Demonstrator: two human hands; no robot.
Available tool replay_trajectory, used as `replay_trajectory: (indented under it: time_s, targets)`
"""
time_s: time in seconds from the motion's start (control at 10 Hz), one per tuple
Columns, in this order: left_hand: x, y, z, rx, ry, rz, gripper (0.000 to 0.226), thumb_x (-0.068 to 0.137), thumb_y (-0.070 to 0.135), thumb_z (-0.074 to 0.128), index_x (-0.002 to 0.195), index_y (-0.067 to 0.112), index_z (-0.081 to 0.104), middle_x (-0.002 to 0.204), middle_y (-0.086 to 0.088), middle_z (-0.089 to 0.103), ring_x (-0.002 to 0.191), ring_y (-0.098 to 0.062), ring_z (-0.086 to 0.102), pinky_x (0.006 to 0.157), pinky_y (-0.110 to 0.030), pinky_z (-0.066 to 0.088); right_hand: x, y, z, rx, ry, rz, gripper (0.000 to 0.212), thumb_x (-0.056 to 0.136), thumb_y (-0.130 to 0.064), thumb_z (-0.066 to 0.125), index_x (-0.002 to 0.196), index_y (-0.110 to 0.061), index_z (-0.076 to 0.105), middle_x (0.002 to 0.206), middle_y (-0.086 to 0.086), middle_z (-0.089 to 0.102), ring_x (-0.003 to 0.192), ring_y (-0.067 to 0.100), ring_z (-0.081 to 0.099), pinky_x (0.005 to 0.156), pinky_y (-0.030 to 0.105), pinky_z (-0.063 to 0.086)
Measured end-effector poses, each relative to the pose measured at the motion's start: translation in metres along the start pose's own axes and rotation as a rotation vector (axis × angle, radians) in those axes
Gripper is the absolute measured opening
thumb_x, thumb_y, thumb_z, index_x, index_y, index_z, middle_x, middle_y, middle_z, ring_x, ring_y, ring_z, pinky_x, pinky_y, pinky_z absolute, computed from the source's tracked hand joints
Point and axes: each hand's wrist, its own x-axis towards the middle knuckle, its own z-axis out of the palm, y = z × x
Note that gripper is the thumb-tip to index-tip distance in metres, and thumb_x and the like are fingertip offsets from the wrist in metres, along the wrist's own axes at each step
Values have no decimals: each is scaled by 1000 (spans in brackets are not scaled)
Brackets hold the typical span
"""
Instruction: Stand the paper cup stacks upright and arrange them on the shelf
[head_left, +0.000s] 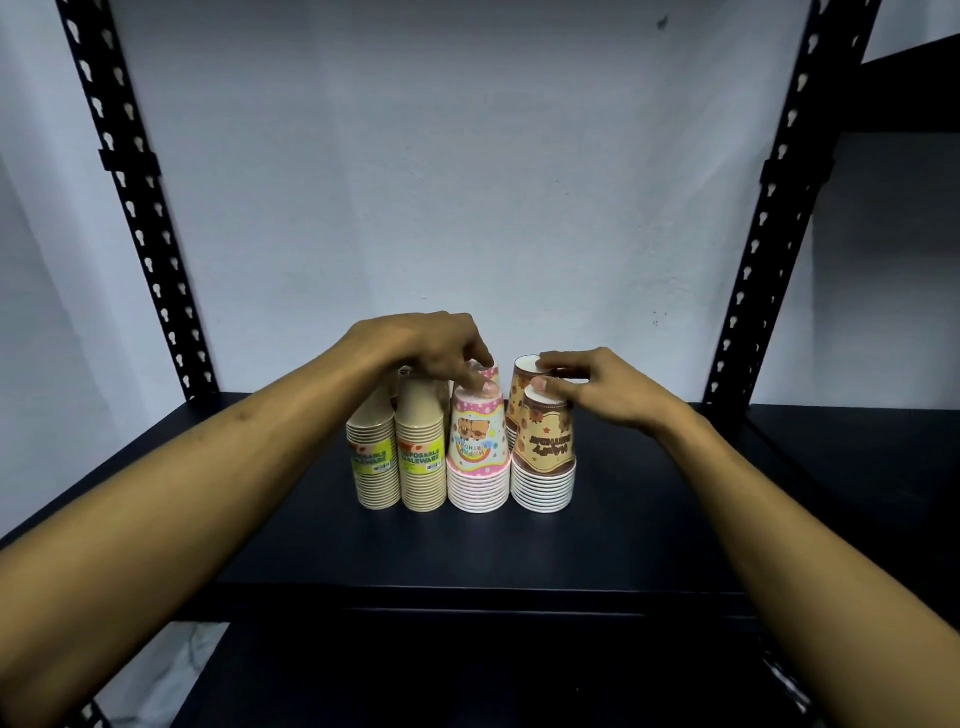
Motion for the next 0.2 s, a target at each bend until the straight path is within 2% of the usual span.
replay_trajectory:
  time_s: [0.1, 0.2]
  targets:
    - [-3, -1, -1, -26, 17, 1, 55, 93, 42, 68, 142, 21, 58, 142, -3, 61, 126, -24, 59, 101, -38, 48, -2, 4, 1, 57, 87, -2, 43, 94, -38, 66, 132, -16, 65, 127, -10, 64, 116, 6, 59, 87, 17, 45]
    - [-7, -5, 1, -96, 189, 37, 58, 89, 49, 70, 140, 23, 59, 144, -2, 59, 132, -24, 54, 105, -37, 45, -9, 6, 3, 156, 284, -32, 29, 98, -39, 60, 116, -19, 70, 114, -14, 70, 106, 0, 65, 79, 9, 46]
